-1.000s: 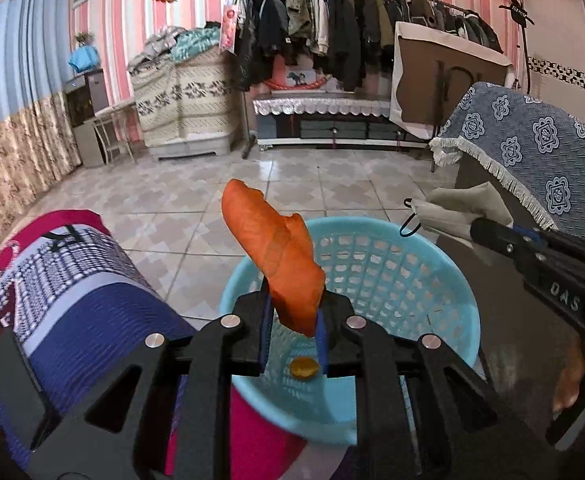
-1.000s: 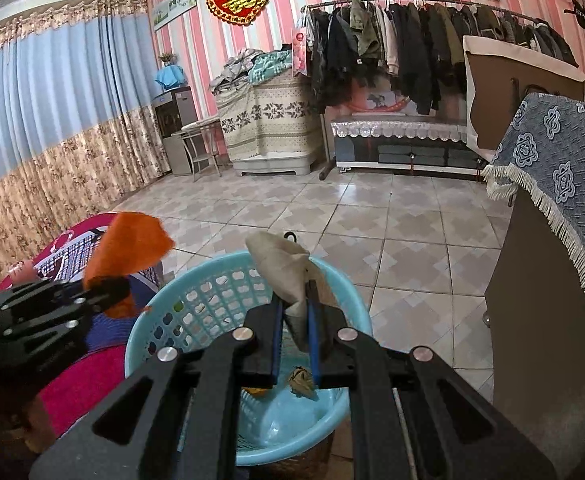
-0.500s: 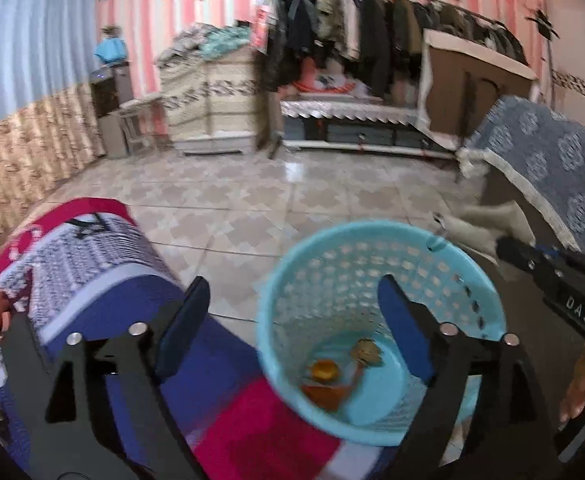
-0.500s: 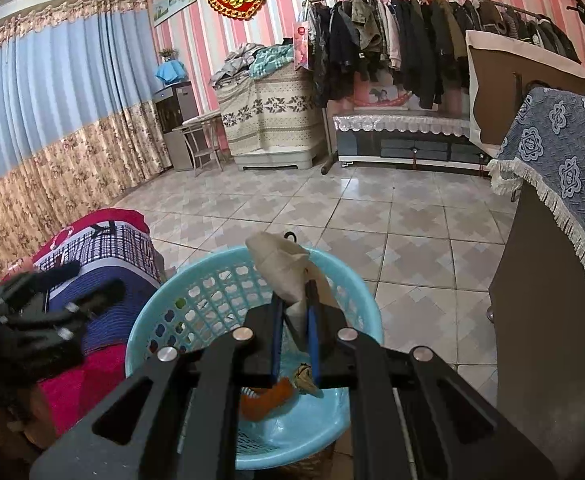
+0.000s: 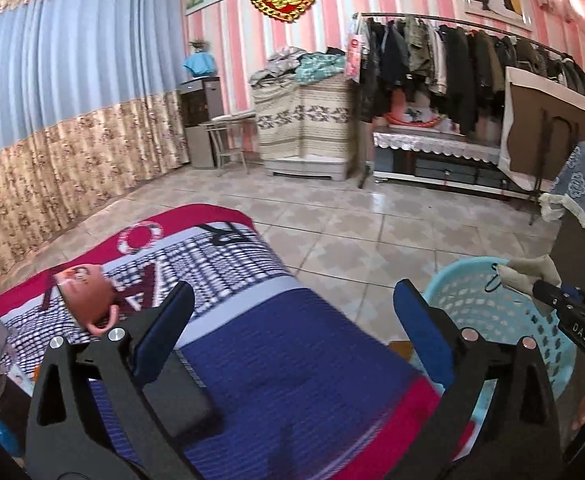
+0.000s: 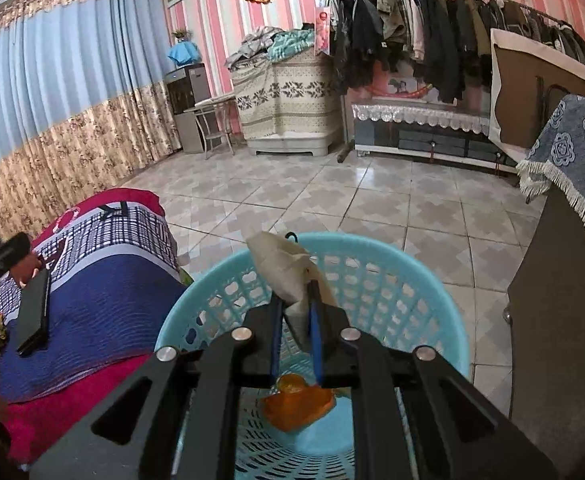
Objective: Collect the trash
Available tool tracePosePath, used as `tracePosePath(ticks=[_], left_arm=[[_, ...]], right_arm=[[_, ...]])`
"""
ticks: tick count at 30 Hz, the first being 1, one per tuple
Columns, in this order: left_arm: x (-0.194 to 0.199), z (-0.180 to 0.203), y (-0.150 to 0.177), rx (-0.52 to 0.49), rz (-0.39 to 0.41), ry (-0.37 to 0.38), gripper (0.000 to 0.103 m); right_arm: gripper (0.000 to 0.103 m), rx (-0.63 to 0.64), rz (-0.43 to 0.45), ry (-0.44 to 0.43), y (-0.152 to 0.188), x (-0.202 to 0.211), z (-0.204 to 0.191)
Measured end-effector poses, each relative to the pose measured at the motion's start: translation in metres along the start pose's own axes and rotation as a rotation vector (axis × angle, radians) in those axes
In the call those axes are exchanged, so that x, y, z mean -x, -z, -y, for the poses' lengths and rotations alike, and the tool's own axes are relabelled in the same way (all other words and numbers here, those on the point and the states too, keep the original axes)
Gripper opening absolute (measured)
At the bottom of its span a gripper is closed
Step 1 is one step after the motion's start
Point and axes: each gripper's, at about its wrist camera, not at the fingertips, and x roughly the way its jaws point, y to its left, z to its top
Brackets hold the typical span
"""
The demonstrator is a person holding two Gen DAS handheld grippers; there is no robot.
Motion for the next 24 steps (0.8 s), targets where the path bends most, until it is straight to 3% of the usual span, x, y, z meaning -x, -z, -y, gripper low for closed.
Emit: tracePosePath(ticks=[1,2,3,6,12,18,24], left_arm=[[0.001,-0.004,0.001,0.003,0.002,-0.008,0.097],[0.002,-0.008,0.002,0.009,0.001,-0.014,0.097],[0.002,-0.011,0.002,0.013,-0.001,-0.015,0.097],[0.001,-0.019,0.004,0.032,-0.011,-0.022,0.097],[0.005,-0.029,0.013,0.045,-0.029,-0.038,0.097],[0.012,-0.044,0.015,0.081,-0.030,-0.057,0.097],[0.026,-0.063,0.018,0.100,-0.019,-0.091,0.097]], right_arm=[[0.015,0.001,-0.008,0.013,0.001,-0.003,-0.001],[0.021,0.002,-0.014,0.020,0.002,-0.005,-0.002],[0.033,0.001,-0.020,0.021,0.002,-0.006,-0.002],[0.054,-0.004,-0.019,0.022,0.002,-0.005,-0.003],[0.078,0.019,0.032,0.034,-0.005,0.010,-0.004],[0.092,0.044,0.084,0.068,-0.010,0.023,-0.009],[0.095,0.065,0.103,0.058,-0.012,0.029,-0.015]])
